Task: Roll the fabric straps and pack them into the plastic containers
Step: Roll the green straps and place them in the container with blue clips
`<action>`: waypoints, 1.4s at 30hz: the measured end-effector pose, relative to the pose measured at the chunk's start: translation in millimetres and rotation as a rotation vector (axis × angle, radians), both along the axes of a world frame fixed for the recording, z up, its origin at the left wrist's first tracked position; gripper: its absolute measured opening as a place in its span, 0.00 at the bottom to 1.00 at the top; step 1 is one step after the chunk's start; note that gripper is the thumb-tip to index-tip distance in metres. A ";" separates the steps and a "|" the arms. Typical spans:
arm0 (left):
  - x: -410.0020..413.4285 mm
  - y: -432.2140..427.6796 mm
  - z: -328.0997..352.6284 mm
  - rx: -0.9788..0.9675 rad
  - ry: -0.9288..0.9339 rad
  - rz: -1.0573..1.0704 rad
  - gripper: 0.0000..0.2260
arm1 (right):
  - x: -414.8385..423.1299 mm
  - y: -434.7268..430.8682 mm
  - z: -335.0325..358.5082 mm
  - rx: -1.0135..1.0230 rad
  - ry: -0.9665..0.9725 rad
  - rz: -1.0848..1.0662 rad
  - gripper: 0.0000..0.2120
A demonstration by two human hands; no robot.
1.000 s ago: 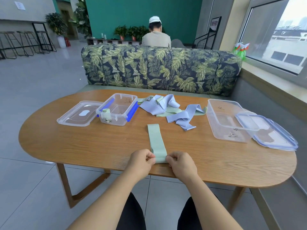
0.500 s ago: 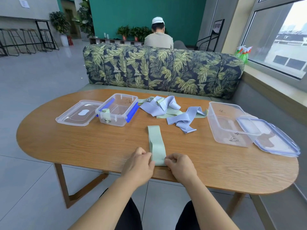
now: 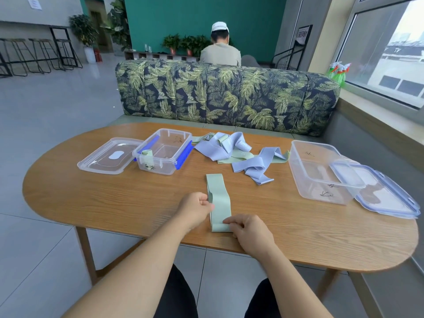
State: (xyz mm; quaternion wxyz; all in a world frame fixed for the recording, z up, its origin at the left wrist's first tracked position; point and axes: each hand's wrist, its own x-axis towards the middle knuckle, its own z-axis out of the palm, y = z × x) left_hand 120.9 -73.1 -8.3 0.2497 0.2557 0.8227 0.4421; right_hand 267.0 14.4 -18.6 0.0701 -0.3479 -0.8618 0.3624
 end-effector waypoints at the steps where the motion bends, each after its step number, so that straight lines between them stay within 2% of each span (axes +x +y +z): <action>1: -2.6 4.1 1.1 -0.033 0.005 0.013 0.13 | 0.0 -0.2 -0.5 0.010 -0.002 0.002 0.13; 2: -4.6 8.3 2.3 -0.060 0.010 0.020 0.11 | -0.1 -0.5 -1.1 0.023 -0.005 0.004 0.13; 5: -6.9 18.3 7.4 -0.134 0.014 0.019 0.12 | 1.6 -2.5 -2.9 0.052 0.001 0.023 0.13; 11: -5.8 24.2 17.0 -0.246 0.136 -0.003 0.05 | 7.8 -4.8 -3.1 0.109 0.015 0.066 0.13; 22: -10.1 18.3 4.3 -0.207 0.288 -0.034 0.05 | 4.2 -13.0 5.1 0.163 -0.052 0.136 0.15; 24: -10.1 17.7 1.4 -0.179 0.309 -0.032 0.08 | 3.3 -13.4 5.3 0.161 -0.055 0.126 0.15; 27: -11.4 15.5 -1.6 -0.130 0.298 -0.047 0.18 | 2.7 -12.7 5.2 0.143 -0.066 0.120 0.15; 29: -10.3 15.3 -3.7 -0.096 0.301 -0.065 0.20 | 2.4 -12.0 5.0 0.112 -0.063 0.116 0.15; 31: -6.8 15.1 -7.5 -0.089 0.385 -0.116 0.20 | 1.9 -11.4 3.7 0.087 -0.049 0.113 0.15; 33: -4.5 14.8 -11.9 -0.159 0.564 -0.207 0.20 | 1.3 -11.2 2.5 0.084 -0.045 0.109 0.15; 36: -5.4 13.3 -13.4 -0.401 0.795 -0.405 0.24 | 1.7 -10.8 1.2 0.095 -0.036 0.113 0.15; 39: -11.9 12.1 -4.9 -0.595 0.791 -0.473 0.24 | 1.2 -9.9 1.5 0.098 -0.035 0.113 0.15; 42: -18.5 12.8 4.5 -0.670 0.704 -0.502 0.25 | 0.3 -9.2 2.7 0.085 -0.041 0.117 0.15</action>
